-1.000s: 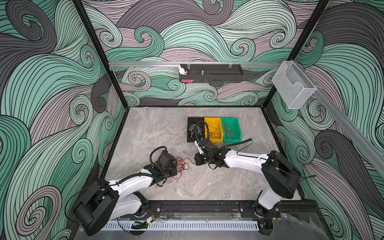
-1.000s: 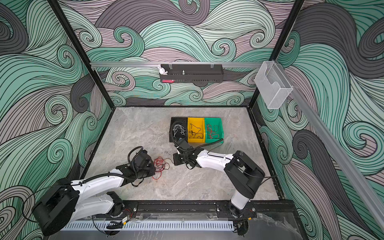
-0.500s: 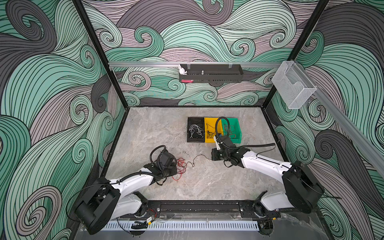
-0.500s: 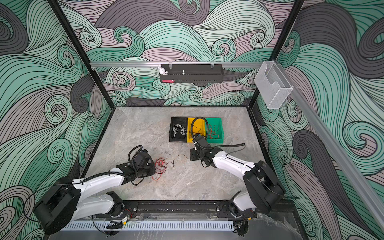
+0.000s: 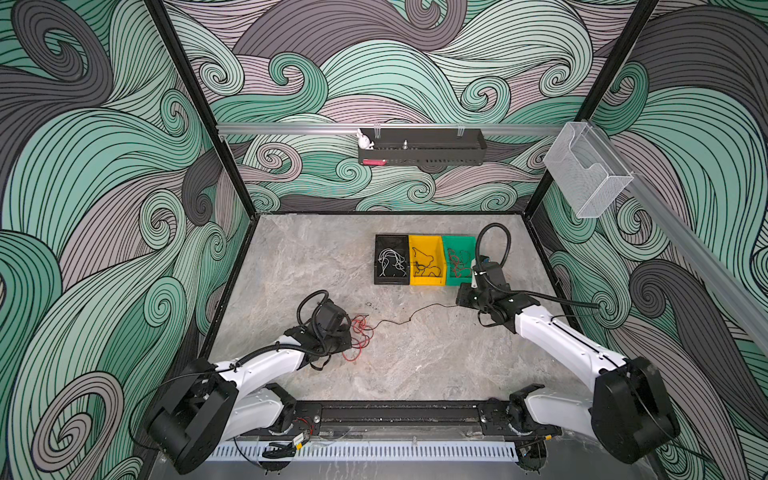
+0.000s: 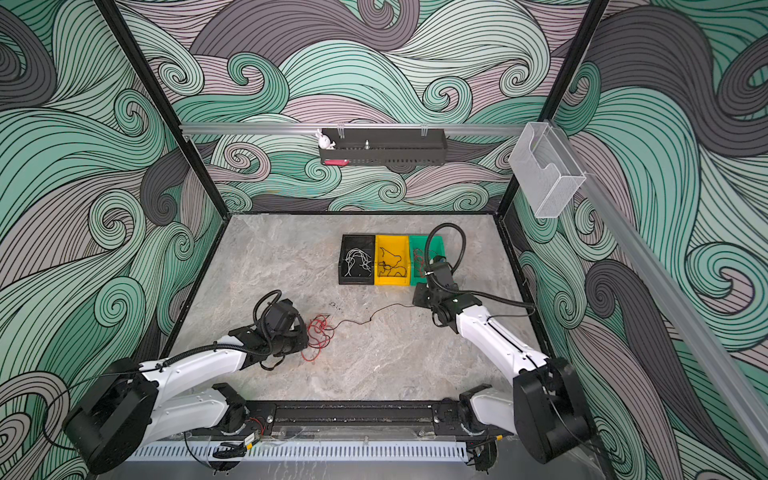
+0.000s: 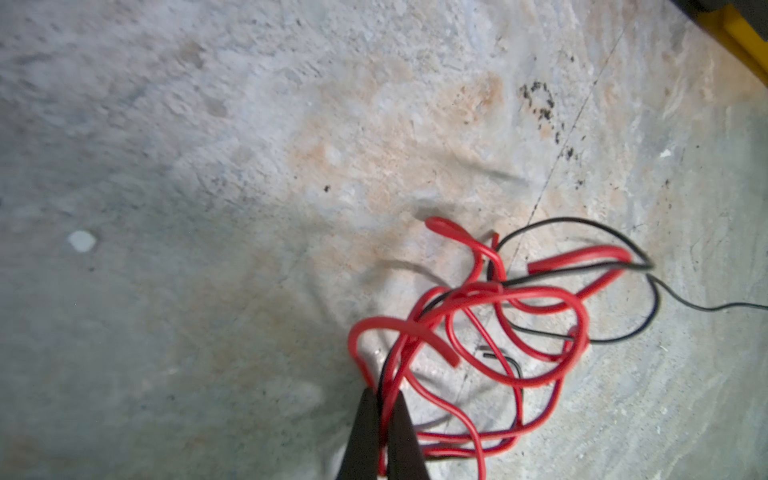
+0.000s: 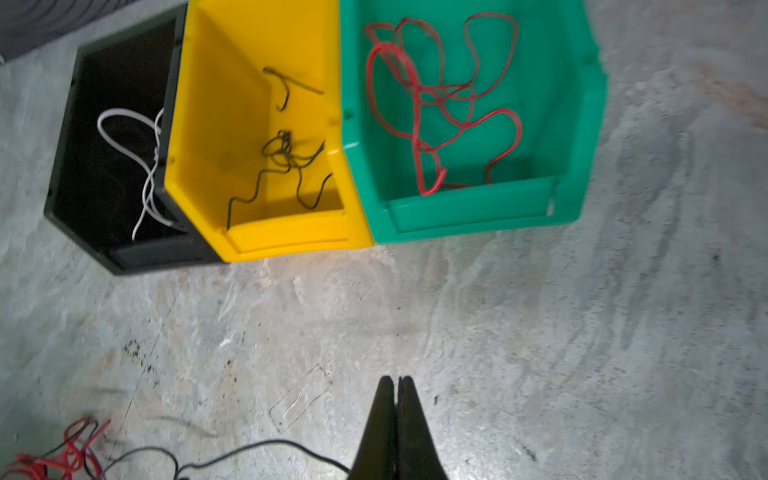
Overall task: Untangle the cables
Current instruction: 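Pull the black wire away from the red tangle with the right gripper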
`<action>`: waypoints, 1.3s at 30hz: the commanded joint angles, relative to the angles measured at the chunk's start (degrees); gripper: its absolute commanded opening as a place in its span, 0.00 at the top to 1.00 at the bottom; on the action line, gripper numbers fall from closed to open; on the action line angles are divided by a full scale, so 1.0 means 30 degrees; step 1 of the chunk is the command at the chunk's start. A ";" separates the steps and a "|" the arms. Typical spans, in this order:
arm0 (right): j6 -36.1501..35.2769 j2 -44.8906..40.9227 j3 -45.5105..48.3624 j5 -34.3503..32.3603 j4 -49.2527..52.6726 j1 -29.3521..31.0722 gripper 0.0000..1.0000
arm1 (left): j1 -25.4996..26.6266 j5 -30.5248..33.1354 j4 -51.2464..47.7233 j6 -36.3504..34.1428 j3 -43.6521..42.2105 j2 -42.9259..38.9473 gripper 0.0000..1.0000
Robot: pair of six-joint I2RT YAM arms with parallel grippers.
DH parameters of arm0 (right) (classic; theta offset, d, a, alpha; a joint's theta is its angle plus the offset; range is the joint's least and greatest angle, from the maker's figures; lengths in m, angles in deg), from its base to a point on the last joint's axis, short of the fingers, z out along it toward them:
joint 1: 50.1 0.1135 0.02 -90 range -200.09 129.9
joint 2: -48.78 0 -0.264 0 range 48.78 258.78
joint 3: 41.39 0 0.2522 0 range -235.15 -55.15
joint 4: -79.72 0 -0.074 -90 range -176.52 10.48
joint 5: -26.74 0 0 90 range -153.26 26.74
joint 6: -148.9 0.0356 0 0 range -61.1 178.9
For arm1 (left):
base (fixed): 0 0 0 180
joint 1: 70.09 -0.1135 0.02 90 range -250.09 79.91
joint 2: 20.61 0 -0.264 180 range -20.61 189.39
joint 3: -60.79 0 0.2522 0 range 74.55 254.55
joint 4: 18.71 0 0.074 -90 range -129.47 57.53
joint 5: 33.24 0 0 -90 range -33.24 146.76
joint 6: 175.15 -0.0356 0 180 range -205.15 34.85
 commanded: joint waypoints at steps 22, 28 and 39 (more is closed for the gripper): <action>0.2490 -0.2300 0.1706 0.3724 -0.0901 -0.9094 1.00 | -0.1775 -0.0123 -0.2172 -0.0458 0.0109 -0.1925 1.00; 0.2515 -0.2448 0.1779 0.5220 -0.1014 -1.1708 1.00 | -0.2003 -0.0052 -0.2478 -0.0491 -0.0038 -0.2500 1.00; 0.2389 -0.2329 0.1739 0.7846 -0.1632 -1.0233 1.00 | -0.2075 -0.1837 -0.2551 -0.1040 0.0890 -0.1981 1.00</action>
